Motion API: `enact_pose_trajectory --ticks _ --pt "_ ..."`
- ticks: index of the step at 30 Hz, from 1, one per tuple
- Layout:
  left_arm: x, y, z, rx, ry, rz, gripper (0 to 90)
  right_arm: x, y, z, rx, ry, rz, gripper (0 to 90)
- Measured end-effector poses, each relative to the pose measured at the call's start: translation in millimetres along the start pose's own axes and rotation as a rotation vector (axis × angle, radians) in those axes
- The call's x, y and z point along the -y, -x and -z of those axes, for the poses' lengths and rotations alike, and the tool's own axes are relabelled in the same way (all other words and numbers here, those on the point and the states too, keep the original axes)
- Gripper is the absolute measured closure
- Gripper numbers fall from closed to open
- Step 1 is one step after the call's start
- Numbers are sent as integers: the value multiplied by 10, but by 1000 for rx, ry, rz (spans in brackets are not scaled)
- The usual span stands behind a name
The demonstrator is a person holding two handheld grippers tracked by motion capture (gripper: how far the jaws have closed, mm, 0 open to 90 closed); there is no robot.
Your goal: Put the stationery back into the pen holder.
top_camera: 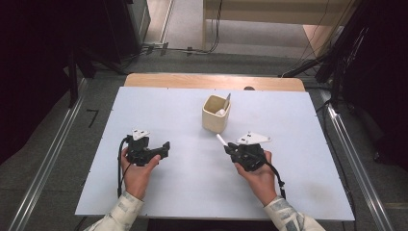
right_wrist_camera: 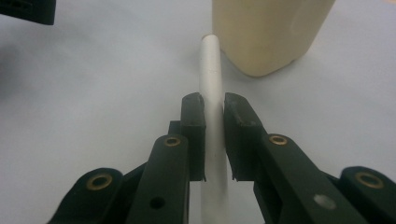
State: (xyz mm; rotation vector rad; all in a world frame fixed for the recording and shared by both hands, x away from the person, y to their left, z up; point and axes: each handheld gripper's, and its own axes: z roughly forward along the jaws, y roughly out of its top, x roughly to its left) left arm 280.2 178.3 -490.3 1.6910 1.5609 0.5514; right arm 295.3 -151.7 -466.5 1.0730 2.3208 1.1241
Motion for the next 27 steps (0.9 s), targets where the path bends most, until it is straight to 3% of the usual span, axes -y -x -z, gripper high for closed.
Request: enact_pose_trajectory --ticks 9,27 --pt "-7 -6 6 0 1 -1 177 -135 113 42 17 30 -13 770" --pt "-14 -23 18 1 9 7 178 -391 163 72 22 72 -8 770"
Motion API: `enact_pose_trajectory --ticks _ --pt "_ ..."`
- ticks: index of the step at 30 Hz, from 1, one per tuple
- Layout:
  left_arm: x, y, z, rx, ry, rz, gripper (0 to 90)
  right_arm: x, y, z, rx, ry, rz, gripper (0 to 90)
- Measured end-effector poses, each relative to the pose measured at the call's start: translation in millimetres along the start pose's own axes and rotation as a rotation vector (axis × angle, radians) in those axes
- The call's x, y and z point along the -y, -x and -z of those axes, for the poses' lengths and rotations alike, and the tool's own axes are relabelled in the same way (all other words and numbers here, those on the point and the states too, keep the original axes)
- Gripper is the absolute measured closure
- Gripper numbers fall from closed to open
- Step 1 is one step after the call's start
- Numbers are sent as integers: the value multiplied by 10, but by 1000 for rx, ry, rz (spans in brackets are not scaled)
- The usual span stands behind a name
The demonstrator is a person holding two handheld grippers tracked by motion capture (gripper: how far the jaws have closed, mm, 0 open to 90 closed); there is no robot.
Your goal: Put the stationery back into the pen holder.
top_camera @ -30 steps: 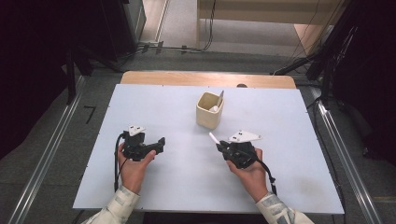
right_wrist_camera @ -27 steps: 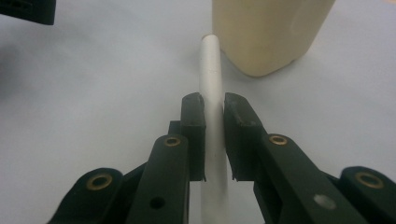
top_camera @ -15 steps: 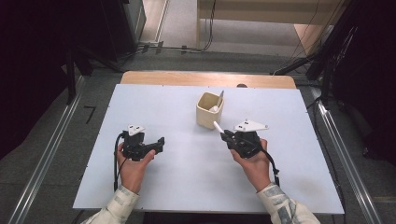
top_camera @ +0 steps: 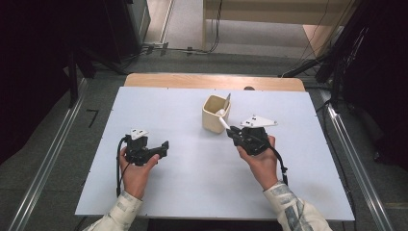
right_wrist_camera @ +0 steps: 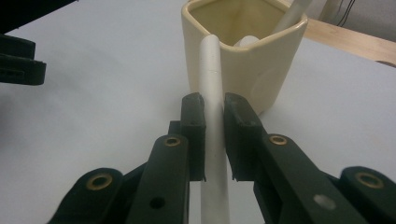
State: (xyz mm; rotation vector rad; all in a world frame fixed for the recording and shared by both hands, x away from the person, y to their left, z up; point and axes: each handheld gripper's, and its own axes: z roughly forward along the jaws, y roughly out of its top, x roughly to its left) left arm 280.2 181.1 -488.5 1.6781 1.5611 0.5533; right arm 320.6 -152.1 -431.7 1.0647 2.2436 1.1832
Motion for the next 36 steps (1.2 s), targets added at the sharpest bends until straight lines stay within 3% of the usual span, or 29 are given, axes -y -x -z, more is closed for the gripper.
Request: enact_pose_trajectory --ticks 19,36 --pt "2 -7 -19 1 -4 5 177 -342 -6 -131 0 23 14 770" --pt "-5 -13 -19 7 -3 11 177 -583 28 -372 8 21 11 770"
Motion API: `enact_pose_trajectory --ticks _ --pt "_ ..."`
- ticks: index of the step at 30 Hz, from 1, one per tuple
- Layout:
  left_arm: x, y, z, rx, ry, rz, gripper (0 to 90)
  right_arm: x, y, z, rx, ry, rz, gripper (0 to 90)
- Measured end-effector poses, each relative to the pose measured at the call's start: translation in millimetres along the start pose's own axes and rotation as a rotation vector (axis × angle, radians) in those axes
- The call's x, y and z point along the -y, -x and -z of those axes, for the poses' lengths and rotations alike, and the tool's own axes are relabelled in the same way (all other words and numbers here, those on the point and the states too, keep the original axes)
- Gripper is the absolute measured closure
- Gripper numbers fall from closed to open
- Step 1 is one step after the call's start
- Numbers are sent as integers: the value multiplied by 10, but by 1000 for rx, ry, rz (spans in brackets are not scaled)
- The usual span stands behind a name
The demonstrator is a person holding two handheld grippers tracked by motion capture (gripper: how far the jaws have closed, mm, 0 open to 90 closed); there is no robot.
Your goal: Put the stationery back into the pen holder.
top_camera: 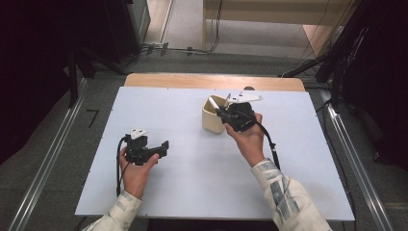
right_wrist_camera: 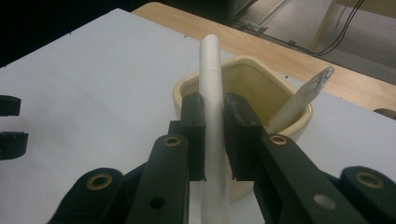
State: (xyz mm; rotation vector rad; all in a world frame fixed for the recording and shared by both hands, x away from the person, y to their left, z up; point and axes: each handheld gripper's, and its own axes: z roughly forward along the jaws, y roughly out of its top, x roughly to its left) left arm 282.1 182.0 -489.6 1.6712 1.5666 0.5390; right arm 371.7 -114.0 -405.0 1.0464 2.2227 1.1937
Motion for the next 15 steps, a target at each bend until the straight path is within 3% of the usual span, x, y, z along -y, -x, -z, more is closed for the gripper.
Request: enact_pose_trajectory --ticks 15 --pt "-8 -15 -2 7 -2 2 177 -190 9 -241 1 -9 -7 770"
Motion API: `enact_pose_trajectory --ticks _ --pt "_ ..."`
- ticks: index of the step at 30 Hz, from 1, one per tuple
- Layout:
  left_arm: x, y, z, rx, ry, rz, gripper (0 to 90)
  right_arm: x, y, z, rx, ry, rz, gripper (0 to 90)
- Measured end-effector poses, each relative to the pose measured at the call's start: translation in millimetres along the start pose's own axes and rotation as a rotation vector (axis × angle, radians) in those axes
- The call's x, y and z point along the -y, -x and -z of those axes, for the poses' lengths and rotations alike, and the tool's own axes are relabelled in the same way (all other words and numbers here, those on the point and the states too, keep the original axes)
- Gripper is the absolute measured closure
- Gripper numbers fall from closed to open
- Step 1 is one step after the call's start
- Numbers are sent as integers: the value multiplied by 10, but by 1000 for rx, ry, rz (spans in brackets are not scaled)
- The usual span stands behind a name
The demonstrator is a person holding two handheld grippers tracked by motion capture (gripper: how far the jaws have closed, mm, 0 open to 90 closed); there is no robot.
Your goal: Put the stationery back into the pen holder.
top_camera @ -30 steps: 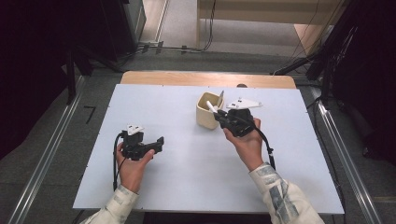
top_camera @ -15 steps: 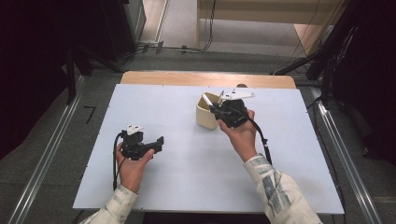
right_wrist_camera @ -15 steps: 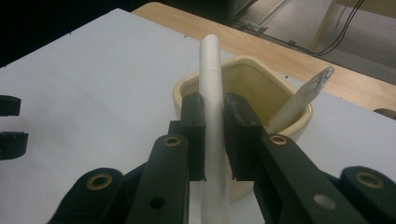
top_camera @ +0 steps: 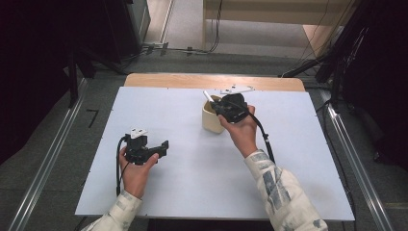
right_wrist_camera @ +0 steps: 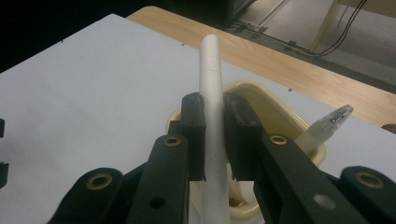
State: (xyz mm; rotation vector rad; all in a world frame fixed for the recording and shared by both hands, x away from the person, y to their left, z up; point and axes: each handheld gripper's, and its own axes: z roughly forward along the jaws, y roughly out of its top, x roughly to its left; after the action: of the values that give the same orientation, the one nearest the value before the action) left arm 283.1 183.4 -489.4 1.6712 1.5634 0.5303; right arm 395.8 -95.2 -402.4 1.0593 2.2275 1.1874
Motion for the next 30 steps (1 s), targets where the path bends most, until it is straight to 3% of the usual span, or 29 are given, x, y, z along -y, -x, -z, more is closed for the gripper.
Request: enact_pose_trajectory --ticks 30 --pt "-6 -7 -10 7 -2 -5 177 -274 100 -338 13 -38 -25 770"
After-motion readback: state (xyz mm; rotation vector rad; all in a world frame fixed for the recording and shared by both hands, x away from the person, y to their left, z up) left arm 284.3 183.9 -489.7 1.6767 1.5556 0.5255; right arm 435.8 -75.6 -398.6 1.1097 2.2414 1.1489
